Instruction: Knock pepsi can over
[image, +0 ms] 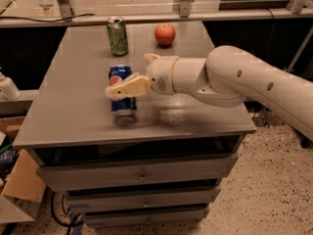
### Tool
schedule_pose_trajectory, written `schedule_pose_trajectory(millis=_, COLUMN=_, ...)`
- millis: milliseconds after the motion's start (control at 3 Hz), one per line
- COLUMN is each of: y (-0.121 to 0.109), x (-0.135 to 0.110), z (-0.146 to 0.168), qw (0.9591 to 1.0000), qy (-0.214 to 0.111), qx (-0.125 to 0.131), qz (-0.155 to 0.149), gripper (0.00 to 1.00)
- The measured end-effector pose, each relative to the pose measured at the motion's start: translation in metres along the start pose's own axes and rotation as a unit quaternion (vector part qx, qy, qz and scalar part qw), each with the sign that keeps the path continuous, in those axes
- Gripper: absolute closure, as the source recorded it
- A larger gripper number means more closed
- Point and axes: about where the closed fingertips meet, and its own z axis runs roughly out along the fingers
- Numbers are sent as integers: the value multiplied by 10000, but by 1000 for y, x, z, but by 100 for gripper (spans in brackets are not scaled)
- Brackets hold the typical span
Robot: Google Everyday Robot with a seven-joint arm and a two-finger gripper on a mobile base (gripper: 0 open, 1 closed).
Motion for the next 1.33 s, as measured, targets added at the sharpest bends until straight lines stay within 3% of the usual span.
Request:
schedule_pose_trajectory(millis=333, y=-15, x=-21, z=11, qw=10000, qy=1, qx=82, qz=-3, gripper=0)
schedule_pose_trajectory(millis=667, y=-23, x=-24, z=9, qw=9999, qy=32, qx=140, qz=-3, gripper=0)
schedule_pose_trajectory(millis=1333, y=-27, x=2, z=-23, qw=9997, qy=156, qx=192, qz=-25, gripper=0)
